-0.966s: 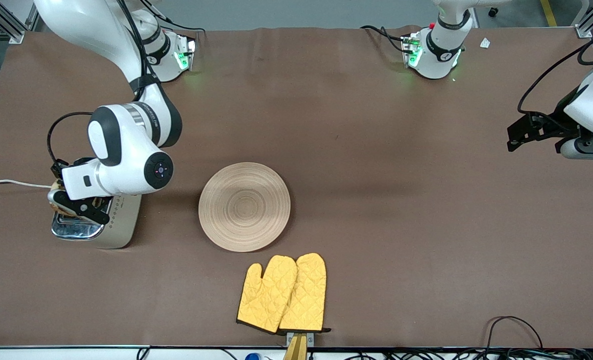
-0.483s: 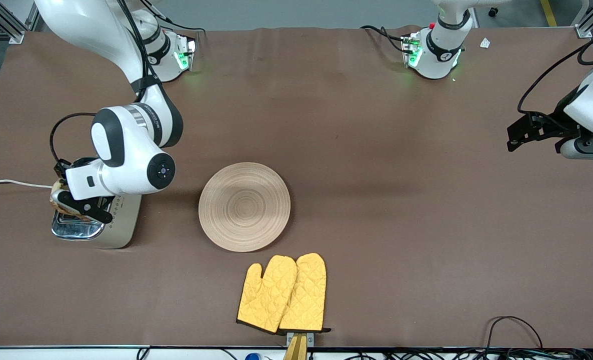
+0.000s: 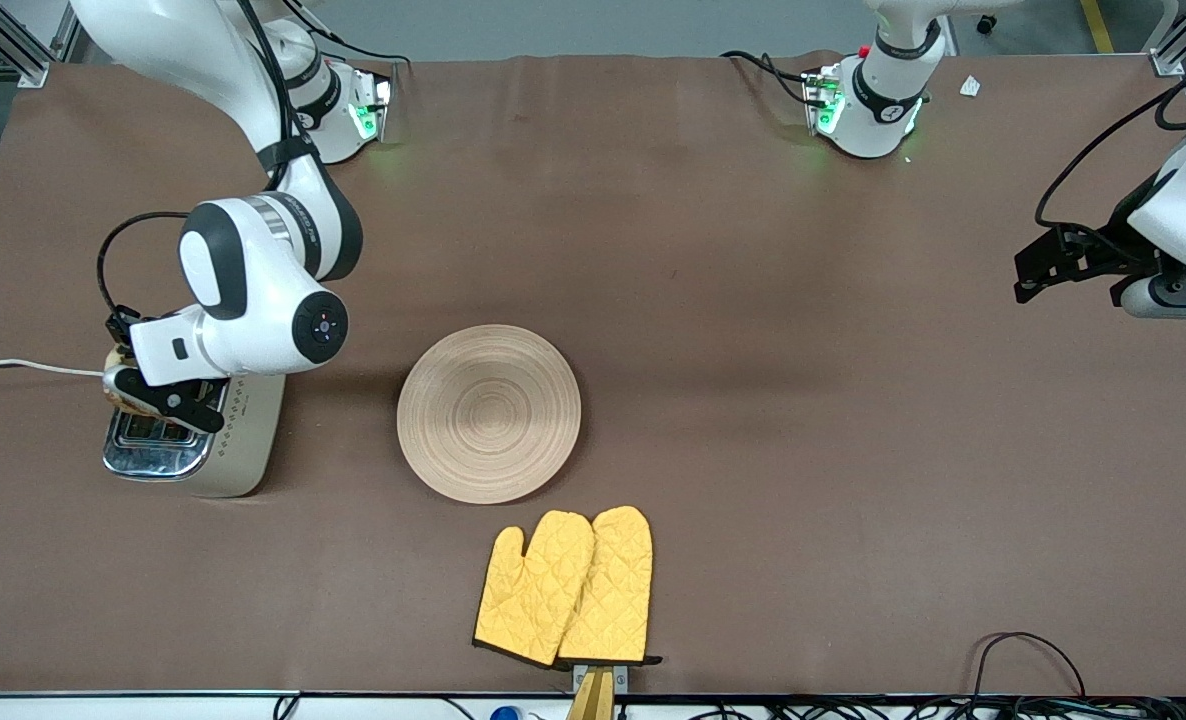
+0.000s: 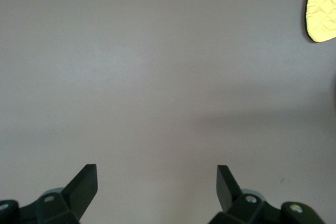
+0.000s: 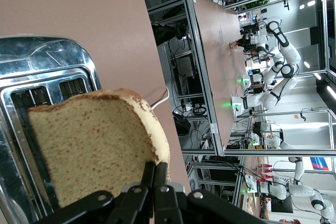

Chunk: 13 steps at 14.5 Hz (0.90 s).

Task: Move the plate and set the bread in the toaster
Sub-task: 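Lower the bread slice into the toaster slot with the right gripper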

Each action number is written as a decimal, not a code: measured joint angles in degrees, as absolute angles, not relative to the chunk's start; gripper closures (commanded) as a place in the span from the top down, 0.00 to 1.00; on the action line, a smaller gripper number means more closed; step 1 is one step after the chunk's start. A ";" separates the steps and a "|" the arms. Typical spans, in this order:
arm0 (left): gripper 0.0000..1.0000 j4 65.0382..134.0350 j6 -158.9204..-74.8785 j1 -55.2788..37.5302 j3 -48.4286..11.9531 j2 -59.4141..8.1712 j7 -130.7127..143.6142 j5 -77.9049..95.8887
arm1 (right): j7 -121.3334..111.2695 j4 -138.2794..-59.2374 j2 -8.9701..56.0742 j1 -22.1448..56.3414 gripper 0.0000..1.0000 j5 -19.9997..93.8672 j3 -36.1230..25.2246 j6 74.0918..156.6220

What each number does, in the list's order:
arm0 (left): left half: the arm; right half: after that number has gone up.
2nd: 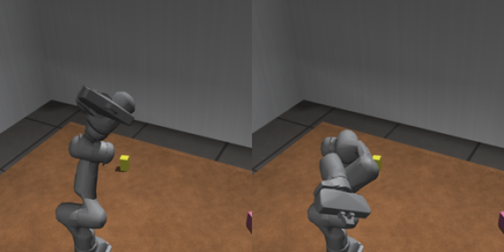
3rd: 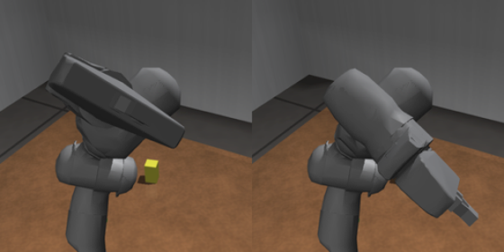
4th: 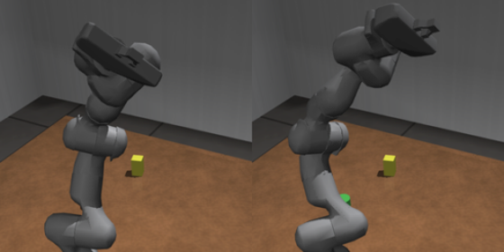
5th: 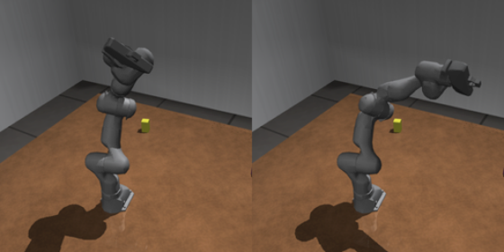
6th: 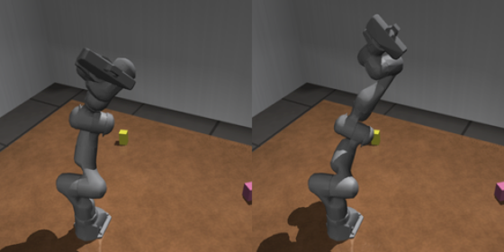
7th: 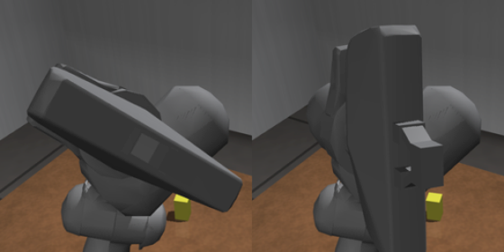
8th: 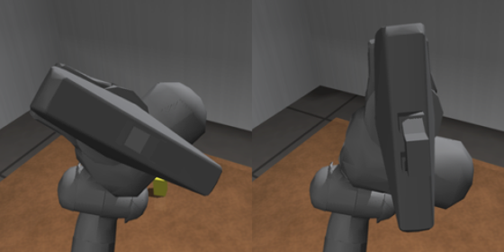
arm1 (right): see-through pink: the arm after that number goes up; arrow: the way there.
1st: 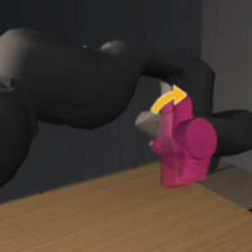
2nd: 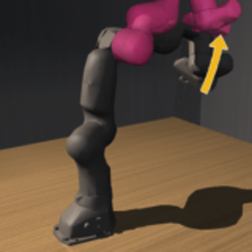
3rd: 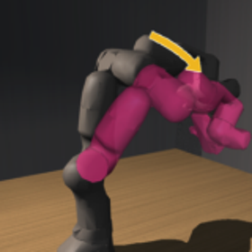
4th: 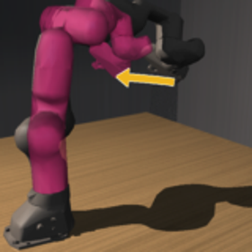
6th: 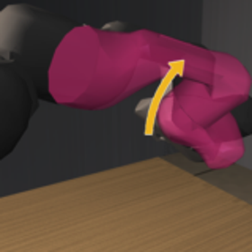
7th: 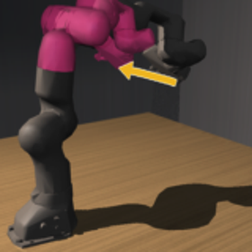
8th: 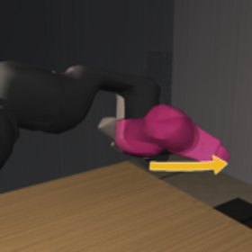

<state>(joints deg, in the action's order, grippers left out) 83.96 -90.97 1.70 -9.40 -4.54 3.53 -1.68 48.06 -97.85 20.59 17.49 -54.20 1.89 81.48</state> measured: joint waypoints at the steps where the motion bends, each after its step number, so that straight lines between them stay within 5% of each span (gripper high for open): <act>1: 1.00 83.96 -90.97 1.70 -9.40 -4.54 3.53 -1.68 | 48.06 -98.15 20.38 17.49 0.01 -54.20 1.89 81.60; 13: 1.00 83.96 -90.87 1.72 -9.40 -4.54 3.53 -1.68 | 48.65 -98.82 20.25 17.39 0.01 -54.33 1.81 86.15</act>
<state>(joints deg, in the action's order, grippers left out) 83.96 -90.87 1.72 -9.40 -4.54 3.53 -1.68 48.65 -98.82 20.25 17.39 -54.33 1.81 86.15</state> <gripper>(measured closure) 0.000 0.978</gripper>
